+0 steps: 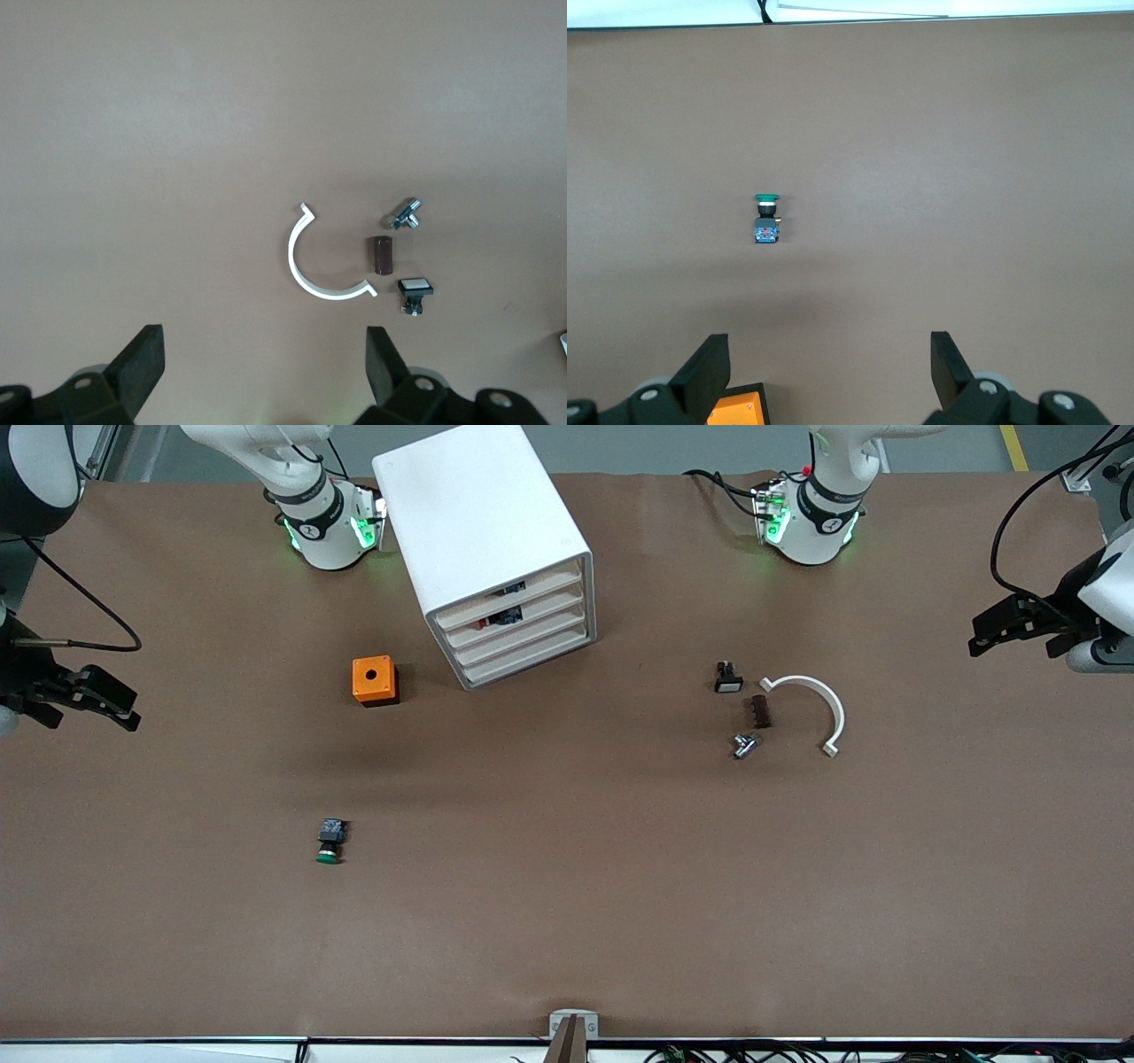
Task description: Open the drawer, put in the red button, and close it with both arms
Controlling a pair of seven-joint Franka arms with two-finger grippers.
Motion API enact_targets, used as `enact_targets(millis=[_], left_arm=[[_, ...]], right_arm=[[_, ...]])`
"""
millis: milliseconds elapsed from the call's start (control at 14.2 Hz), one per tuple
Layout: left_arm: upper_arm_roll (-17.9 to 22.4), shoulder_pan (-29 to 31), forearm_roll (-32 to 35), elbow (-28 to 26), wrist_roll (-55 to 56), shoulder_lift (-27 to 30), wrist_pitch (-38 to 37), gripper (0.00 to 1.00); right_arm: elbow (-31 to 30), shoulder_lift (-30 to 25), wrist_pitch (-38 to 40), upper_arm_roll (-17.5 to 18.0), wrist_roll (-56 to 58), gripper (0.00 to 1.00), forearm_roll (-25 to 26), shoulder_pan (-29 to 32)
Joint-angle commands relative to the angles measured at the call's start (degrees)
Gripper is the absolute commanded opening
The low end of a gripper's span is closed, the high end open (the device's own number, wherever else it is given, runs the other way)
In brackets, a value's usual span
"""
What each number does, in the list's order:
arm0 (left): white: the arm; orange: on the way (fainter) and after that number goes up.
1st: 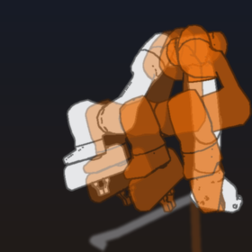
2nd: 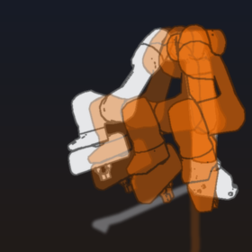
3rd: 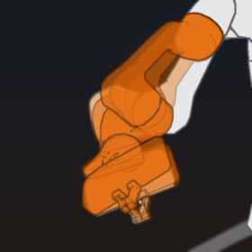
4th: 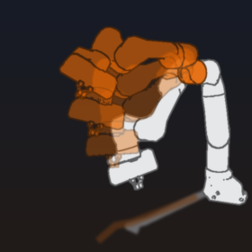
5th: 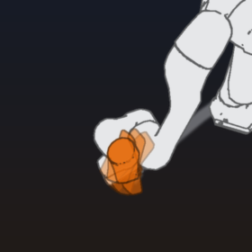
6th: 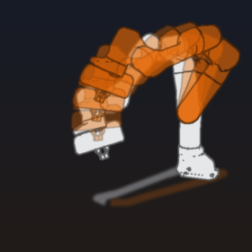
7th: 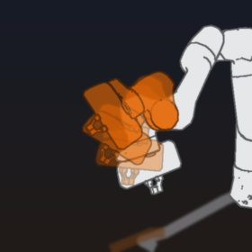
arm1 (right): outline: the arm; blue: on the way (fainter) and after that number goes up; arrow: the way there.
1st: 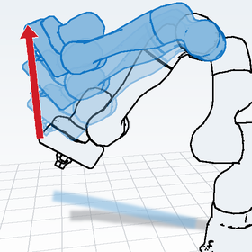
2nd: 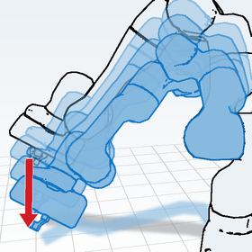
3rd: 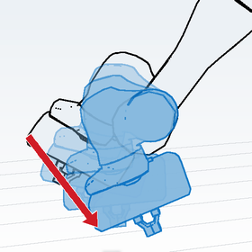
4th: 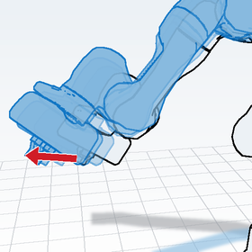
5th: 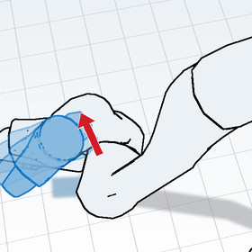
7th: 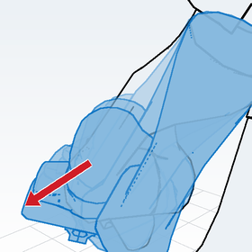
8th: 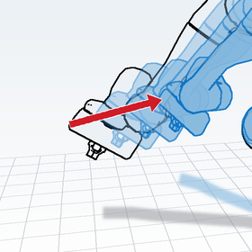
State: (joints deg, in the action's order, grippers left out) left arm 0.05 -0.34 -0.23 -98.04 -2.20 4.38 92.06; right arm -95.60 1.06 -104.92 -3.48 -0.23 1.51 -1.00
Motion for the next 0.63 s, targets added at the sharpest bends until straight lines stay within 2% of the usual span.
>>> enact_targets(millis=[0, 141, 564], left_arm=[[-0.5, 0.1, 0.1, 2.8, -0.2, 0.5, 0.5, 1.00], [-0.5, 0.0, 0.1, 4.3, 0.4, 0.5, 0.4, 1.00], [-1.5, -0.3, 0.1, 4.4, 2.8, 0.2, 0.5, 1.00]], right_arm=[[-0.1, -0.6, -0.4, 0.8, 0.6, 1.00, 0.7, 1.0], [-0.1, -0.6, -0.5, 0.8, 0.6, 1.00, 0.7, 1.0], [-0.2, -0.6, -0.5, 0.8, 0.6, 1.00, 0.7, 1.0]])
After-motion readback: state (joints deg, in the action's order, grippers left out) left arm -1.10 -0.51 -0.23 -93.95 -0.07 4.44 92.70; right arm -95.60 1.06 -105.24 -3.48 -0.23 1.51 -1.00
